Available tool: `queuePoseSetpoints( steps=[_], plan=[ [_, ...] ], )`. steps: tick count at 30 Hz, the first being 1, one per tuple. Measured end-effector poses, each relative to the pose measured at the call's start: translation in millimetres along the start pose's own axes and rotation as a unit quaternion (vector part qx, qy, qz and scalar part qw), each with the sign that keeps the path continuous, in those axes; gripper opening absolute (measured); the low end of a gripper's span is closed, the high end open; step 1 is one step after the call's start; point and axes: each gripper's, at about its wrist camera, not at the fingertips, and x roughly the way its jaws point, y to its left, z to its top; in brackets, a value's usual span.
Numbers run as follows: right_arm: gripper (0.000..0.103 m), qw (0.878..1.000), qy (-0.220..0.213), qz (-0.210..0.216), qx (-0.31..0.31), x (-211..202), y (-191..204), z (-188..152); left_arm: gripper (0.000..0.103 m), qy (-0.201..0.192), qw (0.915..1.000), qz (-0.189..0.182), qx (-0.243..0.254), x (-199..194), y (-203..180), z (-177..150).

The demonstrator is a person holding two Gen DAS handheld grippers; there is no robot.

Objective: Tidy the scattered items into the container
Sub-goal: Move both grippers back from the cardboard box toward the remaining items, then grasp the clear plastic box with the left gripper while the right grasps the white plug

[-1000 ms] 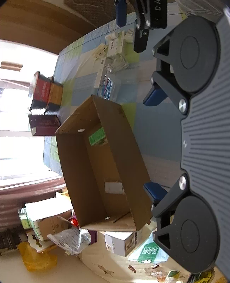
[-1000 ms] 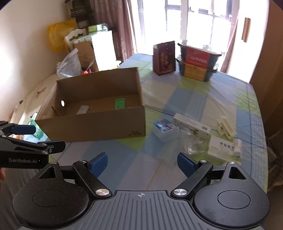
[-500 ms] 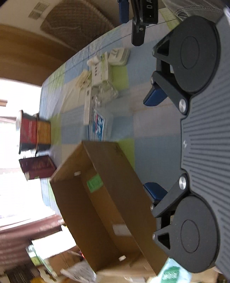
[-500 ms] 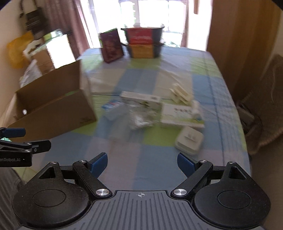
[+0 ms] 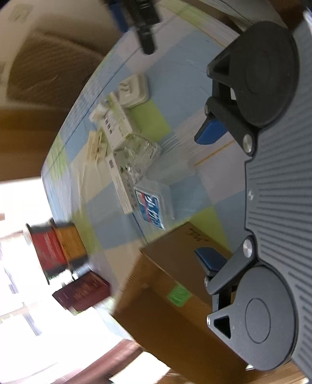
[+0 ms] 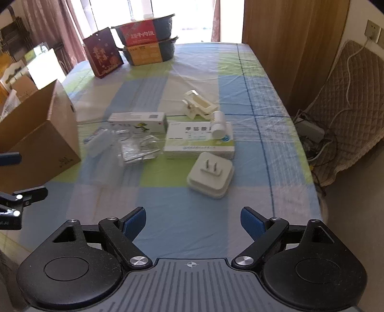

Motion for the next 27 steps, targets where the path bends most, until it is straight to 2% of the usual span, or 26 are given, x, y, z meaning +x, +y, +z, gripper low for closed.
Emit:
queuePoseSetpoints(
  steps=[3,6,9,11,16,18,19,21,24,27],
  plan=[
    [0.091,1.0,0.0,0.003,0.013,7,-9,3,0.09,-0.008,0.9963,-0.005,0.085,9,-7,7],
    [0.091,0.999,0.004,0.007,0.033,15,-18,3,0.09,-0.018,0.9812,-0.002,0.192,22,-17,11],
    [0.091,0.998,0.01,0.012,0.055,23,-26,0,0.09,-0.02,0.95,0.02,0.311,42,-24,11],
    [0.091,0.997,0.015,0.016,0.07,26,-32,-2,0.09,-0.01,0.929,0.045,0.367,61,-29,9],
    [0.091,0.994,0.024,0.027,0.101,37,-45,-3,0.083,0.016,0.8846,0.093,0.457,108,-45,-6],
    [0.091,0.993,0.028,0.032,0.113,40,-49,-3,0.083,0.021,0.8715,0.105,0.479,121,-50,-13],
    [0.091,0.992,0.03,0.034,0.119,42,-51,-4,0.083,0.02,0.8689,0.109,0.482,127,-52,-15],
    [0.091,0.99,0.034,0.038,0.131,45,-55,-4,0.083,0.019,0.8693,0.112,0.481,134,-55,-14],
    [0.091,0.988,0.037,0.04,0.142,48,-60,-4,0.082,0.019,0.8742,0.113,0.472,145,-56,-9],
    [0.091,0.987,0.037,0.039,0.149,50,-63,-4,0.069,0.02,0.8788,0.114,0.463,156,-55,-5]
  ],
)
